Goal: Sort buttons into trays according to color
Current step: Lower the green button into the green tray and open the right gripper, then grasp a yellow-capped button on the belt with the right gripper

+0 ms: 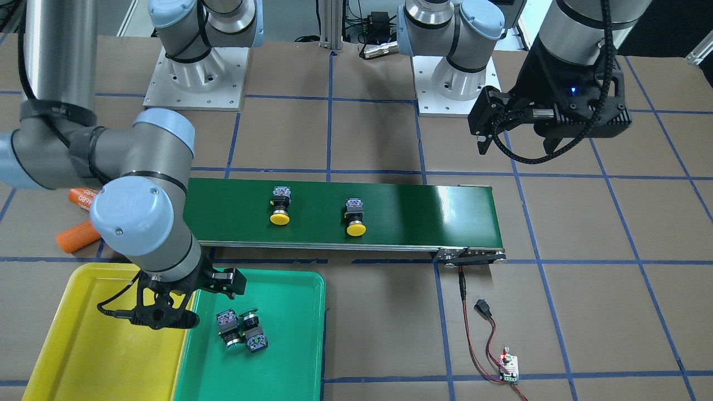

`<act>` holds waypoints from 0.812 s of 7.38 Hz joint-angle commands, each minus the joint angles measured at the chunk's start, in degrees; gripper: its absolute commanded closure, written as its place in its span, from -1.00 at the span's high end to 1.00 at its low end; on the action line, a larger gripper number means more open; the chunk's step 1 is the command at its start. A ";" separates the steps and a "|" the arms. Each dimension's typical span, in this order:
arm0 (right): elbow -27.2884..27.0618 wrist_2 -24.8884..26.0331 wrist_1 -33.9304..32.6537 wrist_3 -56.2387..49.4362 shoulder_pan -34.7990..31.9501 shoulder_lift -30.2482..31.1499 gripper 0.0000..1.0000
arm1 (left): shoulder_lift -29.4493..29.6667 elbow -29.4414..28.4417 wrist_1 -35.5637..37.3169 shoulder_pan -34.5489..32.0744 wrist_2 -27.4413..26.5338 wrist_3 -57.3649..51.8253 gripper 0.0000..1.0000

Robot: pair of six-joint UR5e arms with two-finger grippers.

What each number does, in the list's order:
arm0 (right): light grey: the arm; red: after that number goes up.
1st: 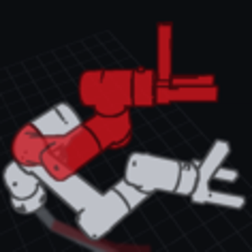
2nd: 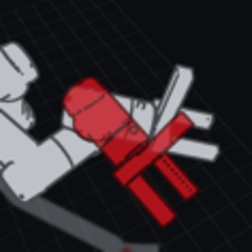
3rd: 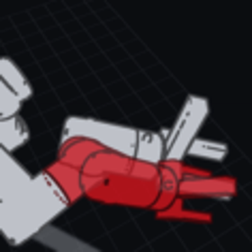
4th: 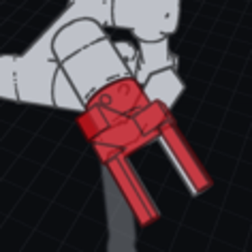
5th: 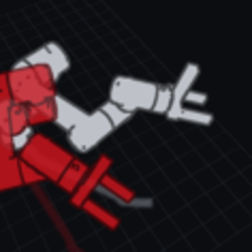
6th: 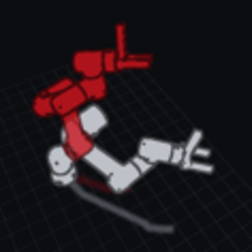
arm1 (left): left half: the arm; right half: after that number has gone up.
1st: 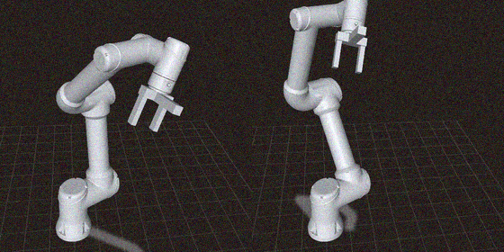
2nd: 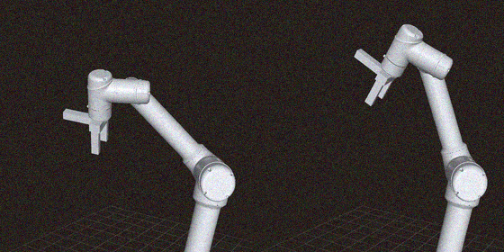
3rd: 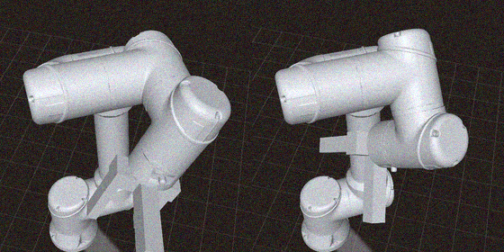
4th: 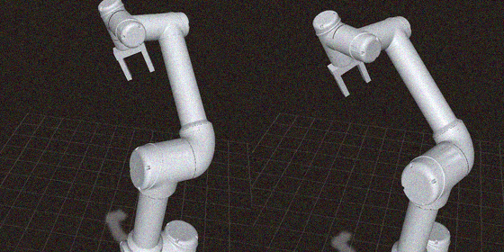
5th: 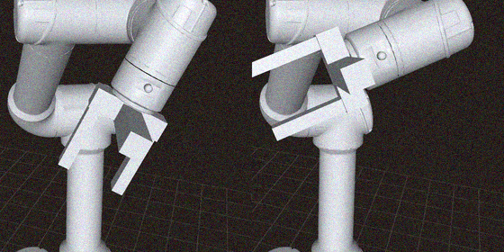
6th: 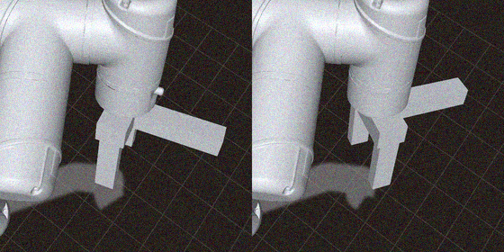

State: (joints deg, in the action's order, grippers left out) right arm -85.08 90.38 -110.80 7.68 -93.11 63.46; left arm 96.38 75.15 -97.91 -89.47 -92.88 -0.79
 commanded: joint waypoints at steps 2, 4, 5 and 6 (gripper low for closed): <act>-14.62 -0.29 3.22 0.58 -0.23 14.46 1.00 | -0.14 0.00 0.00 0.00 -0.02 0.00 1.00; -23.34 -3.60 2.70 0.67 -0.40 19.58 1.00 | -0.05 0.00 0.00 0.00 -0.02 0.00 1.00; -24.42 -6.33 2.52 0.85 -0.67 19.77 1.00 | -0.05 0.00 0.09 0.00 -0.02 0.00 1.00; -24.60 -6.71 2.69 0.76 -0.93 19.25 1.00 | -0.05 0.00 0.09 0.00 -0.02 0.00 1.00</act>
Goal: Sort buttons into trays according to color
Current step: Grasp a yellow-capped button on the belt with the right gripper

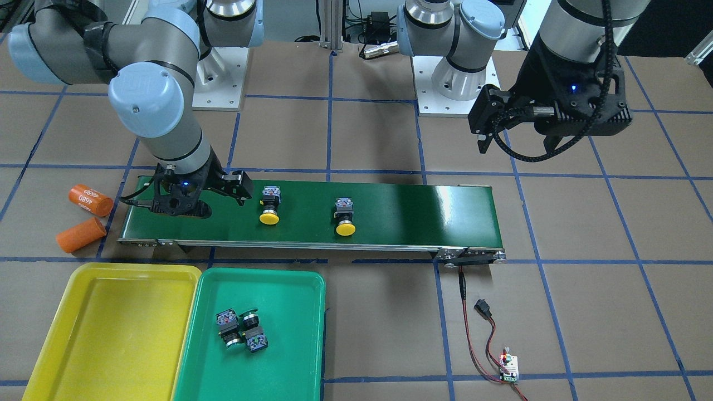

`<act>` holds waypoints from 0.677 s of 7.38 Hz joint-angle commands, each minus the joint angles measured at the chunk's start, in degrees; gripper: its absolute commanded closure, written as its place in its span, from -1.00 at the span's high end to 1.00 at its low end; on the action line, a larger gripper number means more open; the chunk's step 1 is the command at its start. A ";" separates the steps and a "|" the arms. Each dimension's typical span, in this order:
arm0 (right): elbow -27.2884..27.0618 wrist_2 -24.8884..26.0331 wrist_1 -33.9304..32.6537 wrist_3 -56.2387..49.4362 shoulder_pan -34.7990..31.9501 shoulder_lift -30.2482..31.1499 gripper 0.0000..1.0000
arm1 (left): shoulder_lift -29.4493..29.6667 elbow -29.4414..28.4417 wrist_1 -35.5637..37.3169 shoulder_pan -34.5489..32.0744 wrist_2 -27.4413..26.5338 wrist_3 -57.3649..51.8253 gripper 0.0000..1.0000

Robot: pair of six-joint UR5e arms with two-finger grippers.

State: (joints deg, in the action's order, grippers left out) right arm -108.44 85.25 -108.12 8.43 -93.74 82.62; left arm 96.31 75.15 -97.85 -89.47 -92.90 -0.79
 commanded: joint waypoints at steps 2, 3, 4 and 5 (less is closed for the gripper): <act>-1.68 -3.94 -0.17 -0.42 -1.18 -1.31 1.00 | 0.19 0.00 0.03 0.00 0.09 0.00 1.00; -2.47 -3.86 -0.69 -0.51 -1.18 -2.71 1.00 | 0.19 0.00 0.03 0.00 0.09 0.09 1.00; -2.48 -3.95 -1.30 -0.60 -1.18 -3.51 1.00 | 0.19 0.00 0.12 0.00 0.09 0.09 1.00; -2.48 -3.78 -2.44 -0.69 -1.18 -4.82 1.00 | 0.10 0.00 0.03 0.00 -0.09 0.18 1.00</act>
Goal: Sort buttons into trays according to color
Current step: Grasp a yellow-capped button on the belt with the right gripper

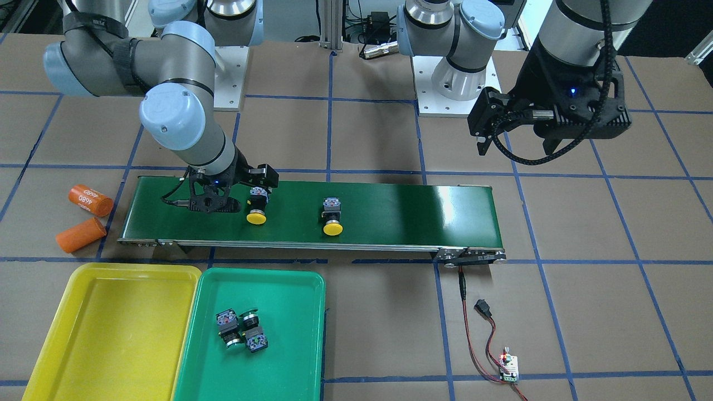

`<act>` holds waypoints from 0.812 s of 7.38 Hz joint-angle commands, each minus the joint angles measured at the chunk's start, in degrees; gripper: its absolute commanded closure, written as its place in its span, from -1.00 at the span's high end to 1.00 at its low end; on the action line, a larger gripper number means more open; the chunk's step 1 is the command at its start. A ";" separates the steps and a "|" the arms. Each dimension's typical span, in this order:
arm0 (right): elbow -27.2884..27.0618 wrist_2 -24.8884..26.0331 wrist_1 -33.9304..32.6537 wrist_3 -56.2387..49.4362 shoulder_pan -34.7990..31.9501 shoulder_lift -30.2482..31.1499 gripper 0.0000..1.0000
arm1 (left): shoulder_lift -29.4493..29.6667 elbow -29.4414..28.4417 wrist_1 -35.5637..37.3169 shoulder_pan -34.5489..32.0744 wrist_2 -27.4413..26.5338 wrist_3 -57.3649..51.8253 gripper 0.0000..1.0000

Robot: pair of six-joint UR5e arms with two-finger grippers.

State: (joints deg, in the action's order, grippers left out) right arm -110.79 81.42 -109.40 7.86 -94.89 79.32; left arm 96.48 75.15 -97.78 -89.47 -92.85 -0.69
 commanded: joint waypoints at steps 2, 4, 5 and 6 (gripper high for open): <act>0.40 0.93 -3.36 -0.21 0.41 -3.55 0.17 | -0.07 0.00 -0.04 0.00 -0.14 0.08 1.00; 0.66 1.28 -3.11 -0.30 0.76 -3.56 -1.00 | -0.15 0.00 -0.04 -0.09 -0.22 -0.36 1.00; 0.75 1.29 -2.76 -0.30 0.94 -3.47 -1.00 | -0.15 0.09 -0.04 -0.17 -0.40 -0.36 1.00; 1.97 1.37 -2.40 -0.22 1.29 -3.03 -1.00 | -0.24 0.00 -0.04 -0.26 -0.40 -0.27 1.00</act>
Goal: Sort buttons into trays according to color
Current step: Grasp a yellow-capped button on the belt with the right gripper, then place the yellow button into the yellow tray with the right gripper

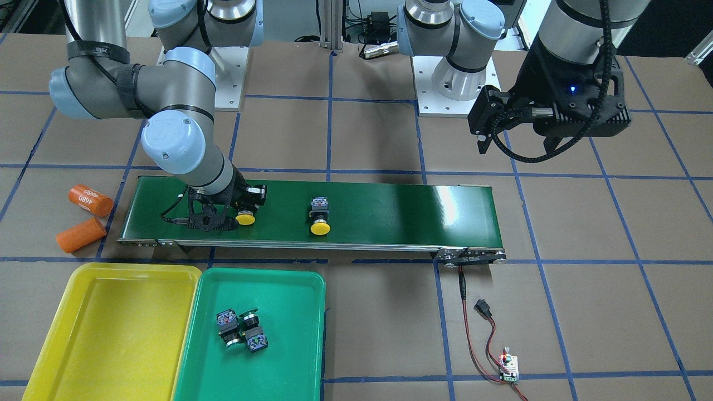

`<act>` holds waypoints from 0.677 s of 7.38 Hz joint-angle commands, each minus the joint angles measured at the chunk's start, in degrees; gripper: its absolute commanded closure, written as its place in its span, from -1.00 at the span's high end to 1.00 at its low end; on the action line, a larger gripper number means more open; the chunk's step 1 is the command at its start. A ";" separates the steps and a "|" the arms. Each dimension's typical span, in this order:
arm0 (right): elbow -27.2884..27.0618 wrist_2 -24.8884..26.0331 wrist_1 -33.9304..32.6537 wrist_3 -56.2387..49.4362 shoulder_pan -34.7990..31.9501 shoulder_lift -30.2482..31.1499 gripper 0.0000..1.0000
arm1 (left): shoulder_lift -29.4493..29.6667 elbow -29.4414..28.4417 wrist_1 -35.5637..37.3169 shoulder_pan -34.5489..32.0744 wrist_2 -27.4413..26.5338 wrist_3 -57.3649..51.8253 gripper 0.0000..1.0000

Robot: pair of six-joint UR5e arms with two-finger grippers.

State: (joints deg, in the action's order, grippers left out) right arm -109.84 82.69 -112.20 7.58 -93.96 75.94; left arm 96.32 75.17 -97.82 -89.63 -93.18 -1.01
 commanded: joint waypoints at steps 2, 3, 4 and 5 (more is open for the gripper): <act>8.29 4.04 4.59 -0.02 0.53 0.26 -1.00 | -0.17 0.06 -0.18 -0.11 -0.07 -0.05 1.00; 12.85 5.19 7.06 -0.20 0.97 -0.35 -1.00 | -0.17 -0.20 -1.31 -0.11 0.01 -0.05 1.00; 16.21 8.16 6.21 -0.55 2.19 -2.97 -1.00 | -0.34 -0.20 -1.75 -0.20 -0.07 -0.05 1.00; 18.85 8.54 2.90 -0.98 4.38 -7.00 -1.00 | -0.43 -0.29 -1.76 -0.20 0.01 0.04 1.00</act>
State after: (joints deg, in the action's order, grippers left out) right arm -94.86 89.73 -106.89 7.07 -91.74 73.00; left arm 96.02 74.98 -99.30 -89.79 -93.22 -1.03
